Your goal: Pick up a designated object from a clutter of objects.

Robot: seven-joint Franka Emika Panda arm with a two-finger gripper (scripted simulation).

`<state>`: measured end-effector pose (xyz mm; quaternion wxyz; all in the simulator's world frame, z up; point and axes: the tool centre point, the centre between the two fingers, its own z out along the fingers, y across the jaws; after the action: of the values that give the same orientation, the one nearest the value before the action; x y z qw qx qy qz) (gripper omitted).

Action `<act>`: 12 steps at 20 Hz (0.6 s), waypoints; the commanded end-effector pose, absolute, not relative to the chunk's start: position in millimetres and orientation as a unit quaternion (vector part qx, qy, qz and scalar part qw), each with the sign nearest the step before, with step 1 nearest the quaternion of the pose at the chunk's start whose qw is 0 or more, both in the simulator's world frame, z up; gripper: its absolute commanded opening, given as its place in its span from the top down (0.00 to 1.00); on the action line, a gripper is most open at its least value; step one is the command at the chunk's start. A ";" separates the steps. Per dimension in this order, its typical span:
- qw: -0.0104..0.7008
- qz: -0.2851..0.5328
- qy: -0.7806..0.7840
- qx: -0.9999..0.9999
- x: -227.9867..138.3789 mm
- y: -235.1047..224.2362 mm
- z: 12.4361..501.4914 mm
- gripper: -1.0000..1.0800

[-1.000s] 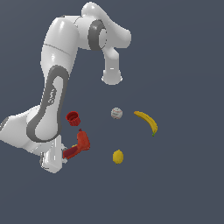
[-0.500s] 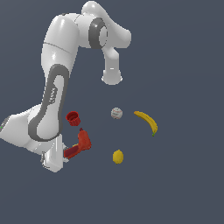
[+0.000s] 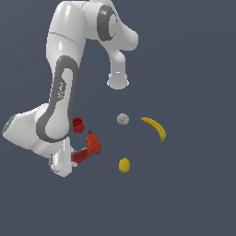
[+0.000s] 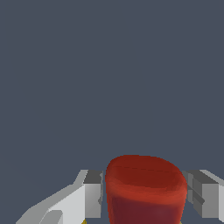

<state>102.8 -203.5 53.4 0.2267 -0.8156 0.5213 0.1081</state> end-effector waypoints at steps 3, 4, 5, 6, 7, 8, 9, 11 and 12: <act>0.227 0.107 0.521 -0.816 95.4 -179.9 77.8 1.00; 0.227 0.107 0.521 -0.816 93.0 -173.8 83.6 1.00; 0.227 0.107 0.521 -0.816 90.6 -167.5 89.7 1.00; 0.227 0.107 0.521 -0.816 88.2 -160.7 95.7 1.00; 0.227 0.107 0.521 -0.816 85.6 -153.9 102.3 1.00; 0.227 0.107 0.521 -0.816 82.9 -146.8 109.1 1.00; 0.227 0.107 0.520 -0.816 80.3 -139.4 115.7 1.00; 0.227 0.107 0.520 -0.816 74.7 -124.6 130.0 1.00; 0.226 0.107 0.520 -0.816 71.9 -116.9 136.9 1.00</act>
<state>75.5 -128.5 124.2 0.2259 -0.8159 0.5209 0.1088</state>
